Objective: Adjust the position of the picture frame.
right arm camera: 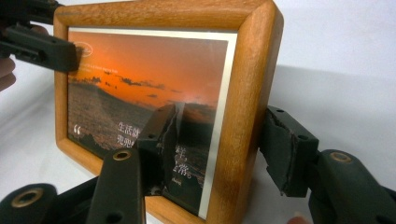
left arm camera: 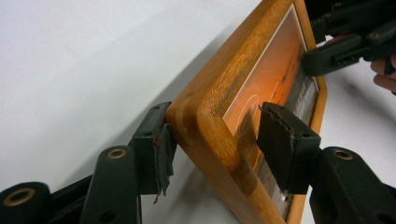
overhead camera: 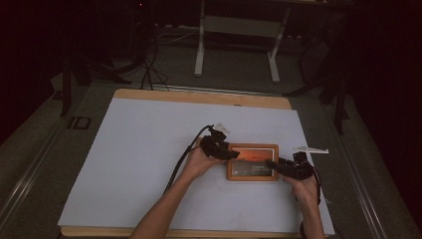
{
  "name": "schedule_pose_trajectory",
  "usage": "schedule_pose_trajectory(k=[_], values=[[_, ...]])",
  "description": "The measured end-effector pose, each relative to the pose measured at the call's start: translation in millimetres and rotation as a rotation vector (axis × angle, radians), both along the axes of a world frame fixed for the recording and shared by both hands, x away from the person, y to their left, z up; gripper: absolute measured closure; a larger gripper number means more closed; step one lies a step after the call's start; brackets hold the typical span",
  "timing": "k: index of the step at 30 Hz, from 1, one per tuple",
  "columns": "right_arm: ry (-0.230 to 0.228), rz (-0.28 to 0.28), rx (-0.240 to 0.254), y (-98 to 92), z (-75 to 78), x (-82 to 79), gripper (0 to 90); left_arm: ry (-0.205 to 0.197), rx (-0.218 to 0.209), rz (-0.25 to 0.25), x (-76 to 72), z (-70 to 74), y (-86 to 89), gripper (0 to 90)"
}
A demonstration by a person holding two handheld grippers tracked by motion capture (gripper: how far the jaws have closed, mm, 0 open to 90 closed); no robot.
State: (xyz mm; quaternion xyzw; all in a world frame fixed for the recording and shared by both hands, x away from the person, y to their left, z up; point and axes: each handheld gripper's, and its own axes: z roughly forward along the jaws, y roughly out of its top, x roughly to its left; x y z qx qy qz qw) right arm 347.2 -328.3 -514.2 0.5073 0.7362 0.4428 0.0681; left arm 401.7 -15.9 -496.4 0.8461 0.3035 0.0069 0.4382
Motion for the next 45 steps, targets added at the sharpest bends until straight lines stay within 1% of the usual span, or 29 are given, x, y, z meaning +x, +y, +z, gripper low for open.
schedule_pose_trajectory(k=[2, 5, 6, 8, 9, 10, 11, 12, 14, 17, 18, 19, 20, 25, 27, 28, 29, 30, 32, 33, 36, 37, 41, 45], values=[[-0.004, 0.002, 0.002, 0.3, -0.1, 0.4, 47.4, -0.006, 0.003, -0.002, -0.9, 0.3, 0.4, 46.4], [-0.016, 0.003, 0.015, 0.6, 0.7, 0.5, 48.8, -0.057, 0.026, -0.014, -8.1, 4.0, 1.6, 46.6], [-0.02, 0.005, 0.012, 1.1, 1.6, 0.2, 48.9, -0.057, 0.026, -0.014, -8.1, 4.0, 1.6, 46.8], [-0.027, 0.01, 0.006, 2.3, 3.2, 0.0, 49.1, -0.094, 0.049, -0.022, -14.5, 8.6, 2.6, 47.5], [-0.031, 0.014, 0.001, 3.2, 4.7, 0.4, 49.2, -0.104, 0.056, -0.024, -16.1, 9.4, 3.0, 47.8], [-0.038, 0.018, -0.002, 3.8, 5.5, 0.7, 49.3, -0.104, 0.056, -0.024, -16.1, 9.4, 3.0, 47.9], [-0.043, 0.022, -0.008, 5.4, 7.2, 0.9, 49.4, -0.125, 0.07, -0.026, -20.2, 11.8, 4.8, 48.1], [-0.044, 0.029, -0.012, 6.2, 8.2, 1.4, 49.5, -0.125, 0.07, -0.026, -20.2, 11.8, 4.8, 48.2], [-0.055, 0.044, -0.024, 8.9, 10.4, 2.7, 49.6, -0.143, 0.097, -0.039, -23.8, 14.2, 9.8, 48.3], [-0.071, 0.069, -0.037, 13.1, 15.2, 4.5, 50.8, -0.146, 0.102, -0.041, -26.0, 15.2, 14.8, 48.4], [-0.071, 0.069, -0.037, 13.1, 15.2, 4.5, 50.8, -0.146, 0.102, -0.041, -26.0, 15.2, 14.8, 48.5], [-0.083, 0.085, -0.042, 15.9, 18.2, 4.8, 51.7, -0.149, 0.109, -0.048, -27.4, 16.0, 19.3, 48.6], [-0.087, 0.089, -0.045, 17.1, 19.3, 4.9, 51.9, -0.149, 0.109, -0.048, -27.4, 16.0, 19.3, 48.9], [-0.117, 0.147, -0.077, 25.5, 27.7, 7.8, 53.6, -0.133, 0.094, -0.058, -30.9, 17.5, 35.4, 51.8], [-0.127, 0.17, -0.087, 28.9, 31.3, 9.7, 54.4, -0.129, 0.092, -0.053, -32.8, 17.3, 40.6, 51.9], [-0.127, 0.17, -0.087, 28.9, 31.3, 9.7, 54.4, -0.129, 0.092, -0.053, -32.8, 17.3, 40.6, 51.9], [-0.134, 0.189, -0.095, 33.9, 35.3, 11.6, 54.9, -0.125, 0.09, -0.046, -34.2, 16.9, 44.4, 51.9], [-0.136, 0.193, -0.097, 34.9, 36.1, 12.2, 55.1, -0.123, 0.089, -0.043, -35.3, 16.6, 47.2, 51.9], [-0.145, 0.207, -0.102, 39.0, 38.9, 14.0, 55.4, -0.12, 0.083, -0.037, -36.1, 16.2, 48.5, 51.9], [-0.148, 0.215, -0.102, 41.4, 40.5, 14.9, 55.6, -0.115, 0.08, -0.031, -37.8, 15.6, 53.4, 51.9], [-0.159, 0.227, -0.102, 45.0, 42.8, 15.8, 56.0, -0.114, 0.078, -0.024, -39.3, 15.0, 56.7, 51.7], [-0.173, 0.237, -0.099, 48.9, 45.5, 16.0, 56.8, -0.111, 0.072, -0.017, -40.7, 14.2, 60.8, 51.7], [-0.205, 0.258, -0.091, 55.2, 51.3, 15.1, 58.8, -0.102, 0.066, -0.013, -43.1, 12.9, 69.1, 51.5], [-0.227, 0.276, -0.075, 61.6, 59.4, 14.5, 61.1, -0.097, 0.055, -0.005, -46.4, 11.1, 76.9, 51.4]])
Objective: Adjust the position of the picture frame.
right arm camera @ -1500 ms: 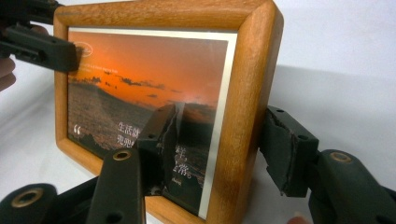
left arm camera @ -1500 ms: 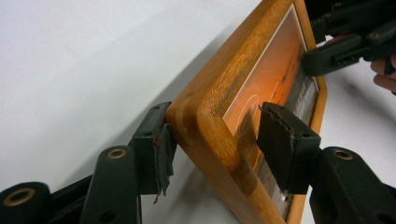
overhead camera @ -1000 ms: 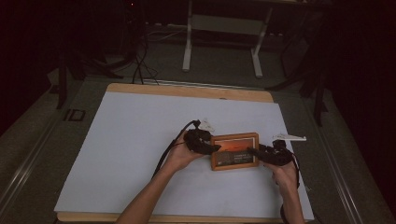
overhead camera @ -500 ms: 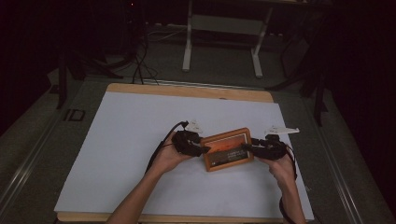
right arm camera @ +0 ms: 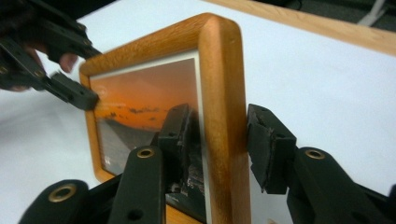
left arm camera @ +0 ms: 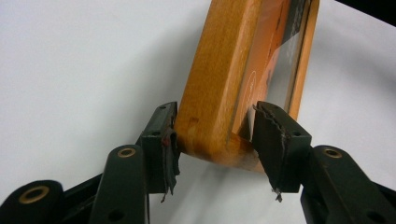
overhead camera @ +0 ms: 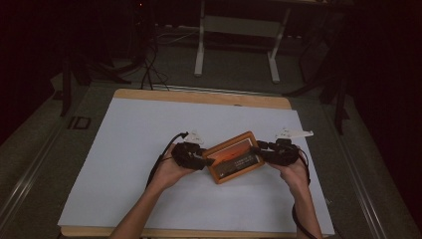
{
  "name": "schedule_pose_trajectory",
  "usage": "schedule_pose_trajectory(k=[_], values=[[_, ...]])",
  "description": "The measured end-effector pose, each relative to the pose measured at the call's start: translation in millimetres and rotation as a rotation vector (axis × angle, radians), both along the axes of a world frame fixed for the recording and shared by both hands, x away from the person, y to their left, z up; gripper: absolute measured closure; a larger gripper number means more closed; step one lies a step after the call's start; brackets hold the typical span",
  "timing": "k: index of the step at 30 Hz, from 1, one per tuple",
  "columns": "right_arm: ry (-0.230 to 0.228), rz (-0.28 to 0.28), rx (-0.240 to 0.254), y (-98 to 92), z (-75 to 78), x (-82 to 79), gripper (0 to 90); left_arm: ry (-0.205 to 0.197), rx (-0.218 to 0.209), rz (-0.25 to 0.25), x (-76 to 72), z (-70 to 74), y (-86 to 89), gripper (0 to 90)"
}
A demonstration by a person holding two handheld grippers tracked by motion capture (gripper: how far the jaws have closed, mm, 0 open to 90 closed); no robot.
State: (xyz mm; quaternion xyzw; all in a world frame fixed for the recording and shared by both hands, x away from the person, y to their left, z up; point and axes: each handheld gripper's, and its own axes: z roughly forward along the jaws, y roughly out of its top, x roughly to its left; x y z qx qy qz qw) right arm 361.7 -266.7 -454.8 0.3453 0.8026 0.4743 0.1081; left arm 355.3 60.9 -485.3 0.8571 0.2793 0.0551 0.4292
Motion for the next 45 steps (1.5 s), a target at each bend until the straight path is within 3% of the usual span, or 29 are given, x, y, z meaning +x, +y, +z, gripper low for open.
schedule_pose_trajectory(k=[6, 16, 23, 30, 35, 40, 45], values=[[-0.038, 0.037, 0.028, 11.7, 12.3, -1.7, 63.8, 0.008, -0.004, -0.009, -3.9, -2.8, 11.1, 50.6], [-0.125, 0.09, -0.024, 40.1, 29.4, -7.8, 64.1, 0.017, 0.033, -0.064, -9.5, -8.2, 25.1, 49.1], [-0.162, 0.132, -0.021, 52.3, 34.3, -10.5, 63.7, 0.024, 0.046, -0.083, -11.4, -12.1, 31.0, 49.4], [-0.179, 0.139, -0.038, 54.8, 36.3, -14.1, 64.2, 0.039, -0.01, -0.1, -8.5, -14.7, 34.5, 49.2], [-0.194, 0.148, -0.037, 51.8, 35.2, -16.6, 64.9, 0.025, -0.02, -0.108, -7.7, -15.3, 34.5, 46.8], [-0.197, 0.159, -0.032, 51.3, 35.0, -16.4, 66.3, -0.028, 0.028, -0.08, -7.8, -16.5, 28.4, 45.7], [-0.202, 0.163, -0.03, 52.8, 34.9, -17.2, 66.9, -0.057, 0.018, -0.071, -6.9, -14.6, 24.6, 44.9]])
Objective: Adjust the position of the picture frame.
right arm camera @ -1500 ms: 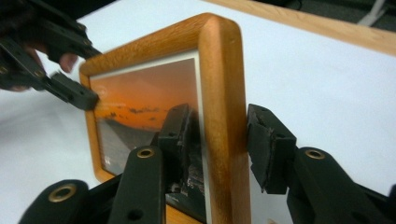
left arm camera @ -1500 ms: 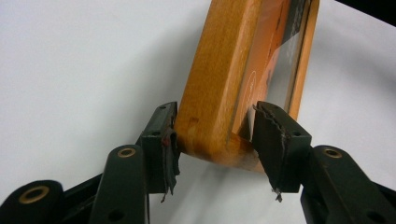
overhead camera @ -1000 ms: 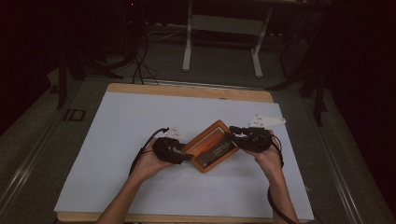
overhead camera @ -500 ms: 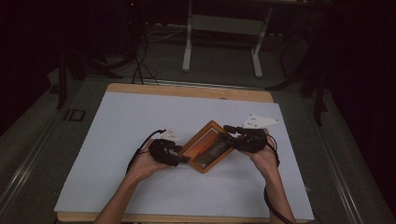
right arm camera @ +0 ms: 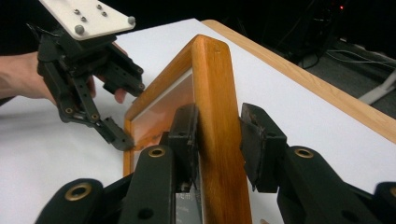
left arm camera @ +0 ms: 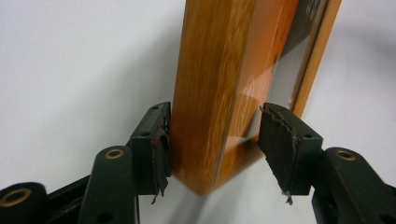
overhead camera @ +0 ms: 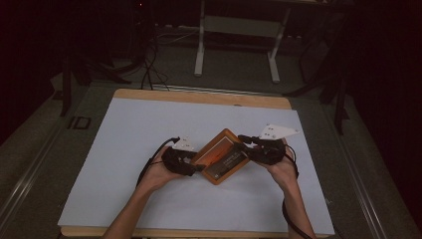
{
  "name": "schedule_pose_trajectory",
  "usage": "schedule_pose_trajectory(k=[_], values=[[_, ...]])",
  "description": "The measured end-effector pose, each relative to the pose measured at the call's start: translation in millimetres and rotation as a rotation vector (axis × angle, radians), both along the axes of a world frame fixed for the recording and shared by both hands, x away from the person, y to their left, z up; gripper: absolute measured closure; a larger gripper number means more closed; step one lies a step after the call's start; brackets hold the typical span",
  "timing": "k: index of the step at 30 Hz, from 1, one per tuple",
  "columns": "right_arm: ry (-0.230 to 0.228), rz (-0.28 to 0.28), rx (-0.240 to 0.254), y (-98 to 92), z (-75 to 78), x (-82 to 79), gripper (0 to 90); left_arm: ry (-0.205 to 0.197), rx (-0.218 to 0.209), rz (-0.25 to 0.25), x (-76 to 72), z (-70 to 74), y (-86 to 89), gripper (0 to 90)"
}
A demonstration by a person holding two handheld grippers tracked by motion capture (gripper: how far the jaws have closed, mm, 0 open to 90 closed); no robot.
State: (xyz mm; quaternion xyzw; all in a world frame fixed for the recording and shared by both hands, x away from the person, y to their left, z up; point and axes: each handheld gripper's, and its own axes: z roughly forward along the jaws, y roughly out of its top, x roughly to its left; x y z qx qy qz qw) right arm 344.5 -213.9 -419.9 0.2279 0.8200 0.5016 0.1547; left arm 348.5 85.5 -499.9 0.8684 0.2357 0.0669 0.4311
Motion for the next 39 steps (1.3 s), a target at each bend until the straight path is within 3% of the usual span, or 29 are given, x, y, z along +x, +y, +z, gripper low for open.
schedule_pose_trajectory(k=[12, 23, 28, 33, 39], values=[[-0.02, 0.041, -0.002, 7.4, 4.0, -5.1, 66.5, -0.044, -0.071, -0.035, 0.8, 18.1, -3.7, 48.5], [-0.037, 0.109, -0.006, 18.5, 10.2, -12.4, 66.3, -0.085, -0.093, -0.044, -7.5, 32.8, -2.5, 52.1], [-0.041, 0.121, -0.023, 20.9, 12.1, -16.8, 62.1, -0.102, -0.109, -0.09, -16.3, 35.3, 4.2, 61.3], [-0.035, 0.133, -0.001, 19.3, 9.9, -16.7, 57.8, -0.131, -0.086, -0.127, -24.5, 37.9, 5.1, 67.2], [-0.031, 0.159, -0.005, 18.8, 9.2, -17.3, 54.8, -0.156, -0.067, -0.131, -30.4, 37.9, 5.5, 68.0]])
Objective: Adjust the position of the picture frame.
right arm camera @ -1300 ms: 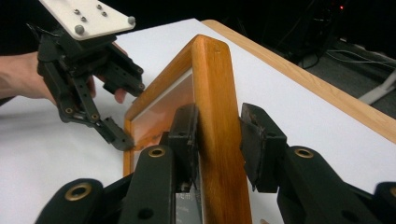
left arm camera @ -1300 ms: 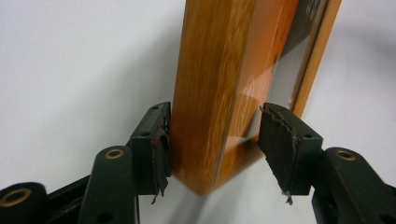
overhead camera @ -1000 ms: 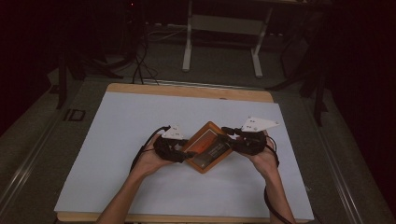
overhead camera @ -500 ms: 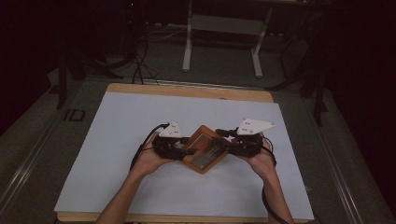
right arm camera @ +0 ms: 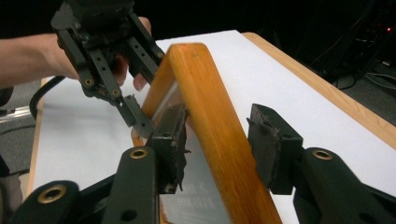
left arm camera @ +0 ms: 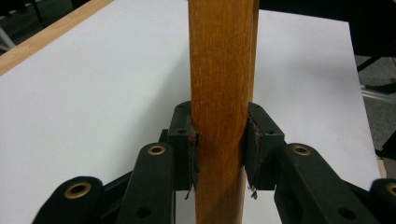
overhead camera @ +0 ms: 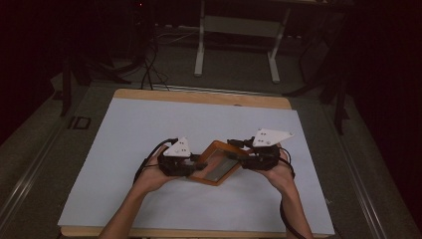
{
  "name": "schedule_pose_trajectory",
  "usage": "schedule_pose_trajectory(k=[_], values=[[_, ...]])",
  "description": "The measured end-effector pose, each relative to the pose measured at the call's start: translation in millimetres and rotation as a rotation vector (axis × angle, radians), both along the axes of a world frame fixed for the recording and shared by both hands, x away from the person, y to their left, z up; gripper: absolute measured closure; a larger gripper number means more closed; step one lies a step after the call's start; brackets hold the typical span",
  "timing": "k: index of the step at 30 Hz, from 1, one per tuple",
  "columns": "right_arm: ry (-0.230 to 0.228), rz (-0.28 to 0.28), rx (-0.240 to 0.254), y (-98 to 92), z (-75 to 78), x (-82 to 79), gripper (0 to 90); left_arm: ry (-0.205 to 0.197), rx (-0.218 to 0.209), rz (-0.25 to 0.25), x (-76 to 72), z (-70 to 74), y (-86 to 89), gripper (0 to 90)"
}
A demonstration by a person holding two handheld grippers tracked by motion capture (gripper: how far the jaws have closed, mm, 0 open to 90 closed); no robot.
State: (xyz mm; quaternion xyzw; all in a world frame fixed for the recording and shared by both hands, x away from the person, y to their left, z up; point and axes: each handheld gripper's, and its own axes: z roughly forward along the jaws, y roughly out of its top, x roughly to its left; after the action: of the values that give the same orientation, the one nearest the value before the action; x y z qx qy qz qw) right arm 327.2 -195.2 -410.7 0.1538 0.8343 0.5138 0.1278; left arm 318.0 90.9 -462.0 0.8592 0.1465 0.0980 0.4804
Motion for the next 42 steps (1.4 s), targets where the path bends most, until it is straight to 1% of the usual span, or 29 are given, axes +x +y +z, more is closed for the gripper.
schedule_pose_trajectory(k=[4, 6, 8, 9, 11, 15, 17, 19, 20, 22, 23, 25, 28, 29, 31, 34, 37, 40, 42], values=[[0.008, -0.017, 0.01, -6.2, -4.6, 1.2, 47.3, 0.002, 0.001, 0.008, -1.3, -1.2, 2.1, 68.0], [0.013, -0.043, 0.017, -11.8, -8.0, 1.3, 42.6, 0.006, -0.008, 0.015, -1.6, -2.5, 3.4, 68.0], [0.017, -0.073, 0.029, -17.9, -11.7, 1.5, 39.9, 0.012, -0.009, 0.019, -1.0, -3.4, 4.9, 67.9], [0.018, -0.087, 0.032, -20.5, -13.6, 1.8, 39.1, 0.014, -0.01, 0.021, -0.9, -3.7, 5.5, 67.9], [0.035, -0.097, 0.04, -23.5, -17.2, 2.9, 38.7, 0.015, -0.015, 0.027, -1.4, -4.5, 6.1, 67.9], [0.071, -0.088, 0.05, -21.3, -27.2, 3.7, 38.6, 0.015, -0.025, 0.048, -3.3, -7.2, 8.4, 67.5], [0.101, -0.094, 0.053, -18.5, -35.0, 4.2, 38.8, 0.02, -0.031, 0.064, -4.7, -10.0, 11.7, 67.2], [0.124, -0.091, 0.047, -14.5, -44.2, 3.9, 40.3, 0.027, -0.048, 0.082, -6.4, -14.5, 16.1, 66.8], [0.139, -0.084, 0.049, -12.4, -48.7, 4.0, 41.1, 0.035, -0.058, 0.091, -7.2, -17.1, 18.8, 66.6], [0.165, -0.075, 0.057, -7.6, -56.8, 4.8, 43.7, 0.052, -0.091, 0.109, -8.2, -23.3, 24.2, 66.5], [0.177, -0.073, 0.061, -4.7, -60.4, 5.1, 45.1, 0.06, -0.096, 0.116, -7.8, -25.3, 26.3, 66.5], [0.195, -0.064, 0.068, 1.7, -66.4, 5.7, 49.4, 0.068, -0.077, 0.136, -8.0, -27.2, 28.5, 65.3], [0.204, -0.05, 0.055, 11.7, -72.7, 5.2, 53.3, 0.068, -0.073, 0.15, -10.3, -31.6, 31.3, 64.8], [0.212, -0.046, 0.059, 14.2, -74.5, 4.9, 55.2, 0.062, -0.066, 0.154, -11.3, -33.1, 31.8, 64.5], [0.21, -0.05, 0.062, 18.0, -77.8, 4.0, 57.2, 0.062, -0.055, 0.168, -12.6, -35.0, 32.8, 63.7], [0.225, -0.051, 0.091, 19.2, -79.6, 4.0, 60.3, 0.08, -0.048, 0.187, -11.6, -37.4, 34.1, 62.1], [0.24, -0.057, 0.122, 18.7, -80.5, 3.2, 61.9, 0.112, -0.083, 0.196, -9.0, -40.9, 36.0, 61.4], [0.255, -0.067, 0.134, 18.6, -80.5, 3.7, 62.5, 0.138, -0.109, 0.209, -6.5, -42.6, 36.1, 60.7], [0.268, -0.073, 0.138, 17.9, -80.3, 4.5, 62.7, 0.153, -0.118, 0.211, -5.3, -43.3, 35.7, 60.5]])
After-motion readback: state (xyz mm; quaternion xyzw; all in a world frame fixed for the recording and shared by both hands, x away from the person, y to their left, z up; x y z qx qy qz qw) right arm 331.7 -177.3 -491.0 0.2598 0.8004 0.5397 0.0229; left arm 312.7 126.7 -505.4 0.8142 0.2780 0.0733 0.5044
